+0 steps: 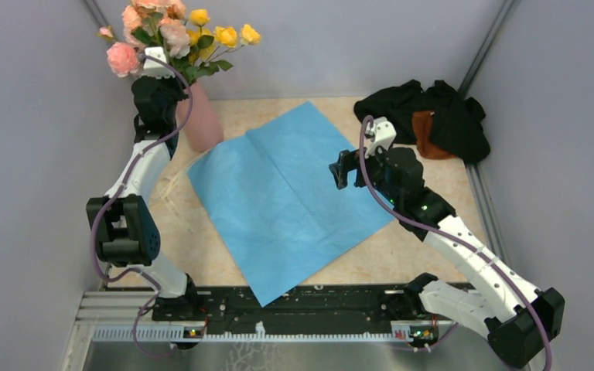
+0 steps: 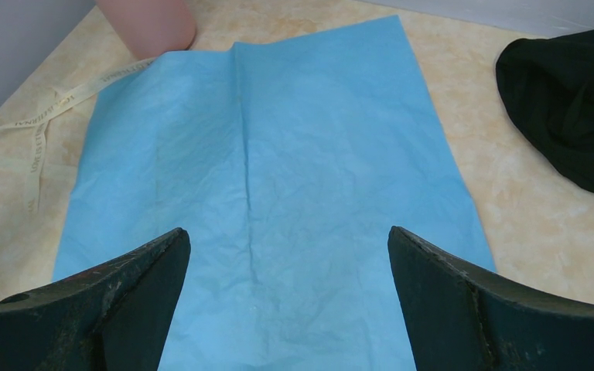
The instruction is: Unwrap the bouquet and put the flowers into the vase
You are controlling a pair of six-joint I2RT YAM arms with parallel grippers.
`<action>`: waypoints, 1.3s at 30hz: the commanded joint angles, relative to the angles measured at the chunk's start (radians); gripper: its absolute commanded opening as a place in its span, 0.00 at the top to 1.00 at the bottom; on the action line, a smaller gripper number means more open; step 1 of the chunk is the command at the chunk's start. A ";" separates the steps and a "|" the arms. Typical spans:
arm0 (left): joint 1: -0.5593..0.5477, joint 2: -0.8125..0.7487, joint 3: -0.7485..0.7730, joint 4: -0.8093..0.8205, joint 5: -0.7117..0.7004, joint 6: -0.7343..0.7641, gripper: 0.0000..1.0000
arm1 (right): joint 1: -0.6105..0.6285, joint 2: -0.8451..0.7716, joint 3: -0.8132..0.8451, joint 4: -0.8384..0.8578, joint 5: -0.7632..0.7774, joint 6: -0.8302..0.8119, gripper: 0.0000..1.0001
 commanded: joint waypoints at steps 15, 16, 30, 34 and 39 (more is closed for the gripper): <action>0.003 0.014 -0.098 0.053 0.048 -0.092 0.78 | -0.003 0.003 -0.015 0.035 -0.001 -0.005 0.02; 0.005 0.006 -0.105 0.055 0.046 -0.095 0.66 | -0.003 0.002 -0.016 0.035 -0.004 -0.005 0.02; -0.001 -0.069 -0.112 -0.024 0.095 -0.124 0.25 | -0.003 0.004 -0.023 0.041 -0.006 -0.002 0.02; -0.006 -0.100 -0.093 -0.039 0.107 -0.125 0.26 | -0.004 0.006 -0.027 0.043 -0.005 -0.002 0.02; -0.008 -0.138 -0.038 -0.120 0.125 -0.128 0.25 | -0.004 0.004 -0.034 0.048 -0.005 0.002 0.02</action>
